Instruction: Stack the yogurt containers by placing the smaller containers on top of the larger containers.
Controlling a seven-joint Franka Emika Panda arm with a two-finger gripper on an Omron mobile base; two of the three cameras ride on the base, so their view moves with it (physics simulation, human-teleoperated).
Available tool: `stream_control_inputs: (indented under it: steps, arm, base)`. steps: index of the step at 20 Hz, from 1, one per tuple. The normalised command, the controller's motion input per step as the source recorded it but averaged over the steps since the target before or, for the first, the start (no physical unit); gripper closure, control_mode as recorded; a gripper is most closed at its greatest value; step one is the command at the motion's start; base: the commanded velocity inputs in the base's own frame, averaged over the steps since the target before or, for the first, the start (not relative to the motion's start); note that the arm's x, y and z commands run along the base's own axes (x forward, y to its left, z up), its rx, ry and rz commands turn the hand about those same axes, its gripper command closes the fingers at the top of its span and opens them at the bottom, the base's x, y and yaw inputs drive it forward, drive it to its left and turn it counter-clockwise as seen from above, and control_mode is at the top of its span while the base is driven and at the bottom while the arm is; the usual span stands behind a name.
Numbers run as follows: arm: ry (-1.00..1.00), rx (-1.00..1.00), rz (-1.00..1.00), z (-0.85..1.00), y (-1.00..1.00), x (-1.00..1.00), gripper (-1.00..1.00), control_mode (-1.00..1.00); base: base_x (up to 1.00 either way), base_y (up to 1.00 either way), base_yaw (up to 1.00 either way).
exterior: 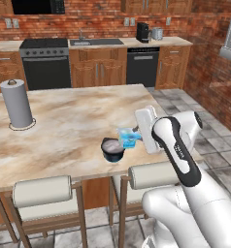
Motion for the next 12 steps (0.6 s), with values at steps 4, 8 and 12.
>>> stream_control_inputs:
  steps: [4,8,12]
  arm:
    - [0.0,0.0,0.0,-0.03,0.07,0.09,1.0,-1.0]
    - [0.0,-0.01,0.0,-0.12,0.0,0.13,1.0,-1.0]
    - [0.0,-0.01,0.0,-0.11,0.0,0.11,1.0,-1.0]
  base:
    - [0.0,0.0,0.0]
    - [0.0,0.0,0.0]
    - [0.0,0.0,0.0]
